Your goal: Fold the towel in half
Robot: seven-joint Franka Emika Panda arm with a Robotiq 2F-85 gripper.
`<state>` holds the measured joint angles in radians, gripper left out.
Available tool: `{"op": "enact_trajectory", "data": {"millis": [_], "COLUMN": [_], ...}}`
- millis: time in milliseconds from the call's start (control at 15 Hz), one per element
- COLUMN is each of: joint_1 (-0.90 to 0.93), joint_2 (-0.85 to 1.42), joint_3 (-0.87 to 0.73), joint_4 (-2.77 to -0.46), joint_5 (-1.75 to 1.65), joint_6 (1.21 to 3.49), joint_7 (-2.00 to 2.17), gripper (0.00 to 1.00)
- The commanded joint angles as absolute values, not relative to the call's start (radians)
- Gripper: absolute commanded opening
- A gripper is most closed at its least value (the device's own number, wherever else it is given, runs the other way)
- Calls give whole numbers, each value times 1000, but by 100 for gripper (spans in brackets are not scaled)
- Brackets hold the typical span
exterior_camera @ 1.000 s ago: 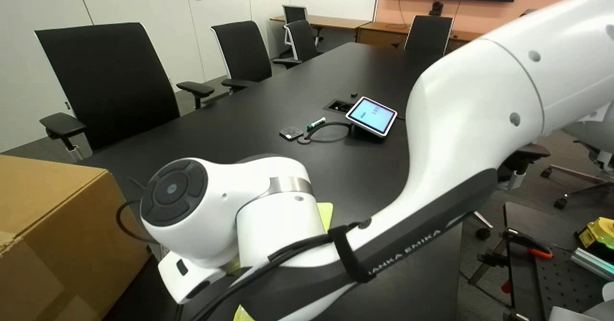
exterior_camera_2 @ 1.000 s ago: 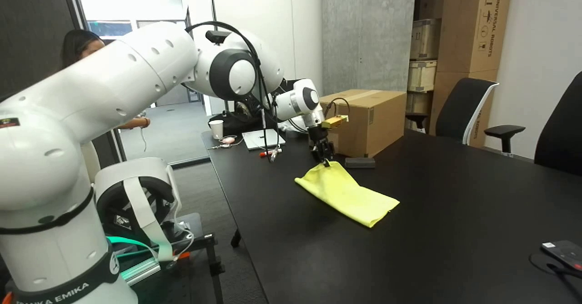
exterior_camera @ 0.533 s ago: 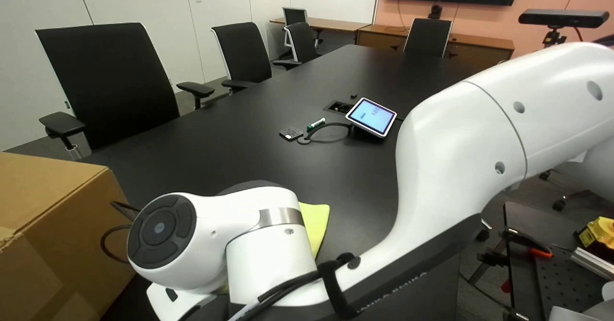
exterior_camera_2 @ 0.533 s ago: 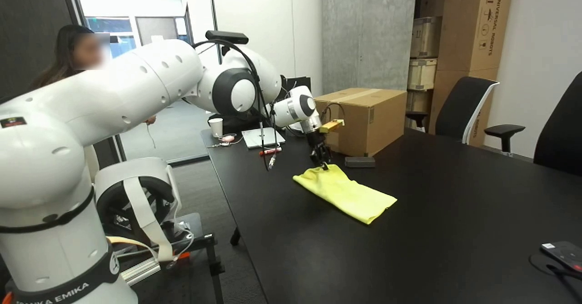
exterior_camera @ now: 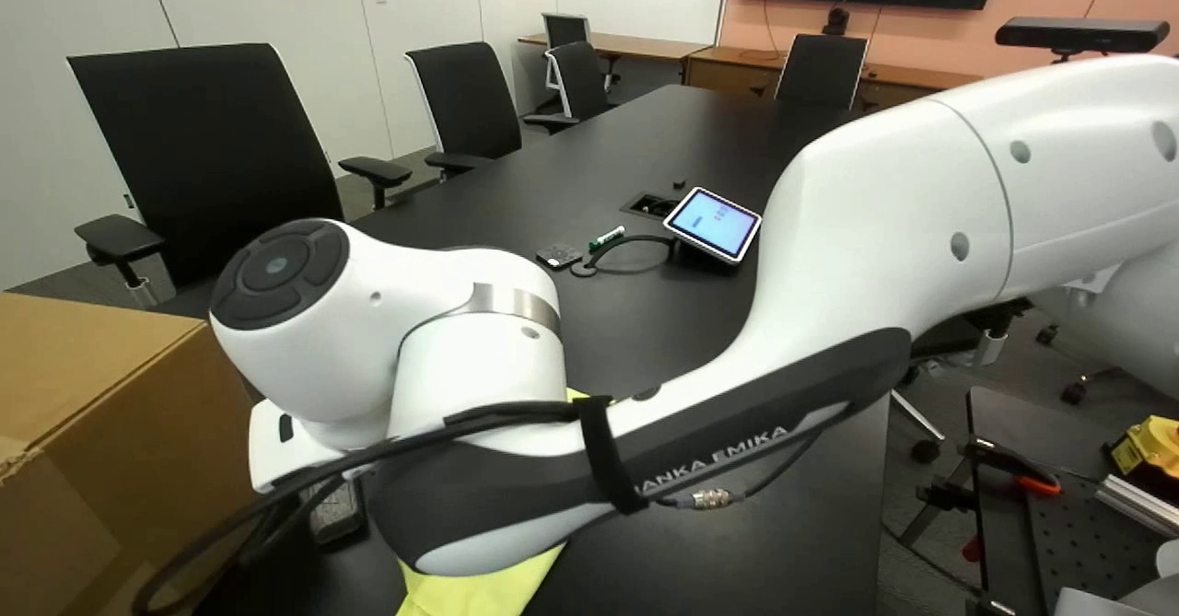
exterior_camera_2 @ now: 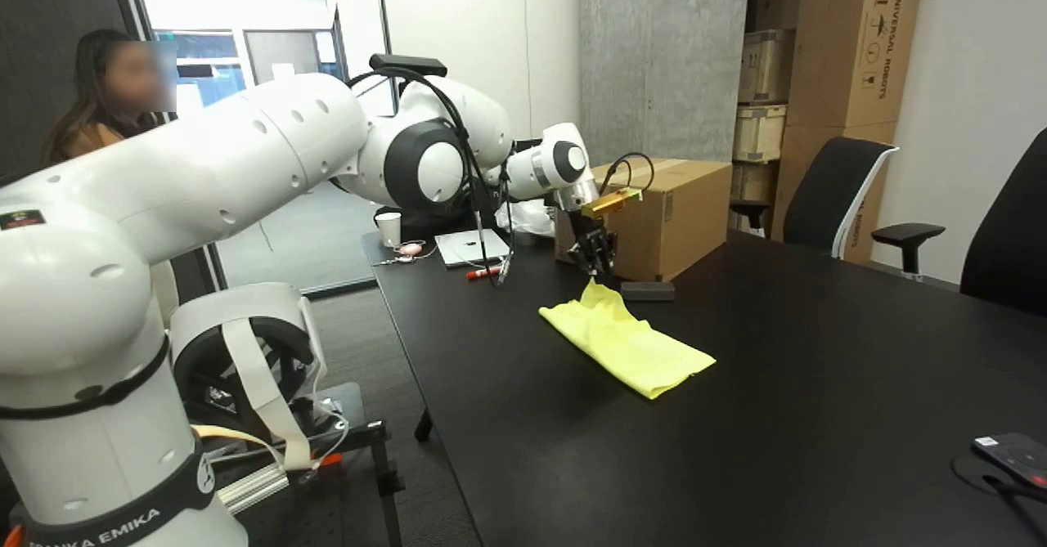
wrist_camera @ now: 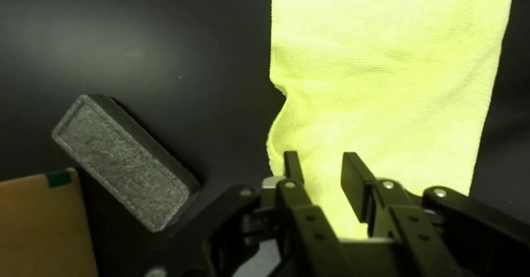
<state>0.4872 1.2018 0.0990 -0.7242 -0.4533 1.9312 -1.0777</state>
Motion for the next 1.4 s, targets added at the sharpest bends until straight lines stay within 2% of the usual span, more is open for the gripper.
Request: {"op": "enact_trajectory", "data": {"millis": [0,333,1333], "joint_1": [503,462,376], "joint_2": [1206,1074,558], "joint_3": [88,101,95], "joint_4": [-655,-804,-1447], "joint_5": [-416,-390,-266], "joint_6": [1855,1815,1899], "joint_7": [-952,-728,45], "gripper": [65,100,100]}}
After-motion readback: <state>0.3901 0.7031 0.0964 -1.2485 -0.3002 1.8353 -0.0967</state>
